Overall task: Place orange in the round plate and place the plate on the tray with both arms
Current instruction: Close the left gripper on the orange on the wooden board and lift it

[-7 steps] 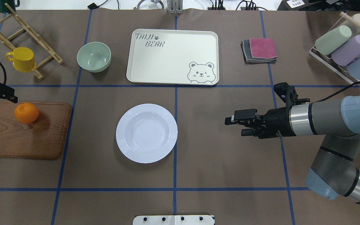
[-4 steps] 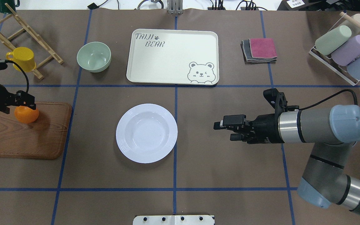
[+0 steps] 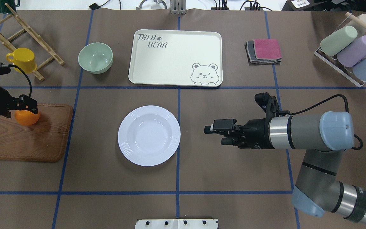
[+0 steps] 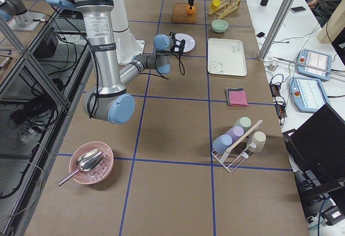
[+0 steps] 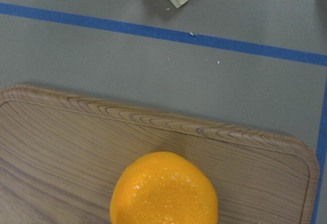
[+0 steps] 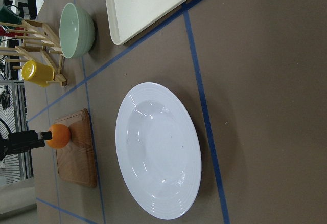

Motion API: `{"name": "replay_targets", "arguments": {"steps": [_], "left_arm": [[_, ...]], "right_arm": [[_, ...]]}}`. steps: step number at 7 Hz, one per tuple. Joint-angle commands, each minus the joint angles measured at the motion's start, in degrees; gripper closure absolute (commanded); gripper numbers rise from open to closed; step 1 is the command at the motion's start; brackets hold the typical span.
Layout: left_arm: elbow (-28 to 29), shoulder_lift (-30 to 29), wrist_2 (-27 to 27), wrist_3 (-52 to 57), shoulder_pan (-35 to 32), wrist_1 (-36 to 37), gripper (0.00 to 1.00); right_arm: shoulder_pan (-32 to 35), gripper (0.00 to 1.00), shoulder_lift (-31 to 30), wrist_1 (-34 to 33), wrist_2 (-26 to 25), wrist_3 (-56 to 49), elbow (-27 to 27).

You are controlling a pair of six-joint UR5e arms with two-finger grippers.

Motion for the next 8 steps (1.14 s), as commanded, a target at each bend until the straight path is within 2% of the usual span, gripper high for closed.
{"name": "replay_targets", "arguments": {"steps": [1, 2, 4, 7, 8], "left_arm": [[3.3, -1.2, 0.0, -0.3, 0.2, -2.2, 0.01], [5.8, -2.7, 0.0, -0.5, 0.2, -3.6, 0.01], [6.3, -3.0, 0.0, -0.5, 0.3, -3.8, 0.03], [6.6, -3.1, -0.1, -0.7, 1.0, -3.8, 0.22], [5.8, -4.1, -0.7, -1.2, 1.0, -3.4, 0.23]], "right_arm": [[-0.7, 0.02, 0.6, -0.6, -1.2, 0.1, 0.0], [-0.8, 0.02, 0.7, -0.6, -1.2, 0.1, -0.1], [-1.4, 0.02, 0.9, -0.6, -2.6, 0.1, -0.1], [-2.8, 0.02, 1.0, -0.4, -3.8, 0.1, -0.2], [-2.7, 0.02, 2.0, -0.2, -3.8, 0.1, -0.2]]}}
